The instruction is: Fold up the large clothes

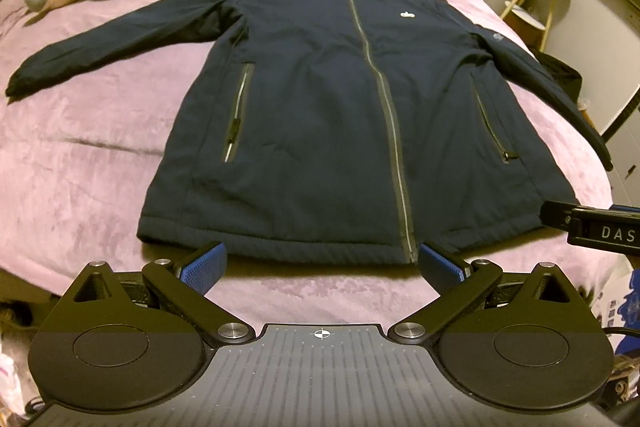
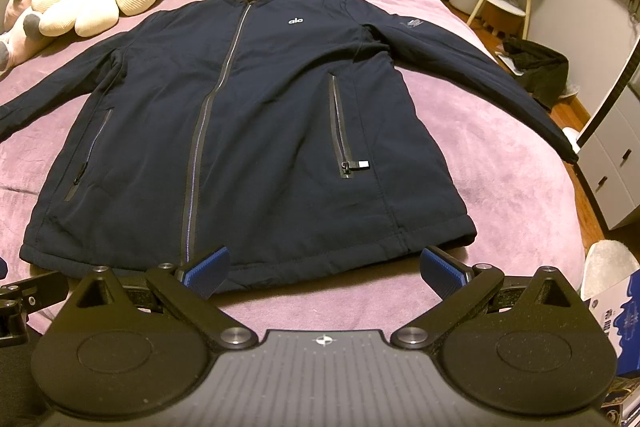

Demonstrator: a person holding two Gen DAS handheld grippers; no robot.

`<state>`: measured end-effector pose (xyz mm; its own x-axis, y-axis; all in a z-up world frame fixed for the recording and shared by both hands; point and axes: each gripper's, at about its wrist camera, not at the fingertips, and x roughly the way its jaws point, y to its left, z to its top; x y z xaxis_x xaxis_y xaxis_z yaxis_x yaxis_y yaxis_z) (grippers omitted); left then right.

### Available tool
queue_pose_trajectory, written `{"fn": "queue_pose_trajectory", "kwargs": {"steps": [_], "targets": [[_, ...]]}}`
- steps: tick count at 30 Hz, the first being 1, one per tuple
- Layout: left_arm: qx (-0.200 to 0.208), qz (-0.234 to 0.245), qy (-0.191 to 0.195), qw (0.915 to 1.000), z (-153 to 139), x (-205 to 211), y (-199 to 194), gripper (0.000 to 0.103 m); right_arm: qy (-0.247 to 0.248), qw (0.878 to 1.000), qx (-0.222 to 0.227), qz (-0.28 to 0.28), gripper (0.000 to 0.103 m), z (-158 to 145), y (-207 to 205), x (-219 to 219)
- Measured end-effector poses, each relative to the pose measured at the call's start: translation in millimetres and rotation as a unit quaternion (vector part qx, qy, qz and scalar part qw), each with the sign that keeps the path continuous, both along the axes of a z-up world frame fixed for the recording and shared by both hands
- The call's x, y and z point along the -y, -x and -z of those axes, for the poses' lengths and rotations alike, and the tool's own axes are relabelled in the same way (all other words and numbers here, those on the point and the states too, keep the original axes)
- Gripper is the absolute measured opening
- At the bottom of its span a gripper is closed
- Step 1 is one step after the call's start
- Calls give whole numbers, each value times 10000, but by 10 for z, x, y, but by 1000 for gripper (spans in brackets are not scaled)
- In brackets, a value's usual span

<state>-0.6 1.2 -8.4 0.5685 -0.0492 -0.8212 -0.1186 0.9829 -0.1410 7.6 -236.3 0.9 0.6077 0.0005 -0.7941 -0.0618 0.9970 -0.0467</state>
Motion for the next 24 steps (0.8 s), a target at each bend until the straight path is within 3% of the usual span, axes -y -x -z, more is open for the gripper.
{"fn": "queue_pose_trajectory", "kwargs": {"steps": [24], "targets": [[22,11,18,10000,-3,12,20,103,-35,10000,-36,35,101,21,-6,0]]}}
